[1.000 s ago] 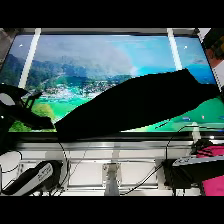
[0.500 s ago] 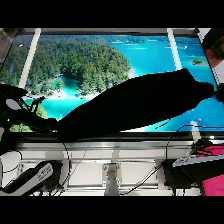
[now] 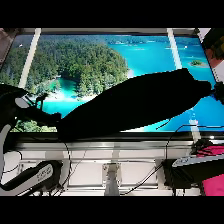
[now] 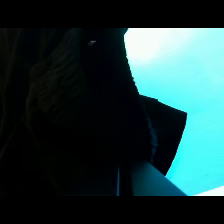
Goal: Fold the clothes and pants, and hang the long-sleeved shirts on hangers.
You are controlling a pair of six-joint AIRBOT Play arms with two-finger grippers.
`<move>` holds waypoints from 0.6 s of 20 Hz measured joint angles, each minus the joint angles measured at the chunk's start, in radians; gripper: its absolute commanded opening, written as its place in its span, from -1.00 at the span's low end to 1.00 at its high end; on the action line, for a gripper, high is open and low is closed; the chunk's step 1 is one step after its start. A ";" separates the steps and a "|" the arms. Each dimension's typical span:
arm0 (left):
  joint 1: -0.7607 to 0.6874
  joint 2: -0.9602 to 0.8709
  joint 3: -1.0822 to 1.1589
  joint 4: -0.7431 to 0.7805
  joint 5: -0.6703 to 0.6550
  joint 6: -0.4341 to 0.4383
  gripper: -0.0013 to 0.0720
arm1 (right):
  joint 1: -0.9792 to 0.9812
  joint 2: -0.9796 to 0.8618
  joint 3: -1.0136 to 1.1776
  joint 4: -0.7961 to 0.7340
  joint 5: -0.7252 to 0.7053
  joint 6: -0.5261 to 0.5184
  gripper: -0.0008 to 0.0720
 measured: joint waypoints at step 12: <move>-0.084 -0.106 0.610 -0.053 0.379 -0.053 -0.95 | 0.003 0.000 0.000 0.002 -0.016 0.002 -0.94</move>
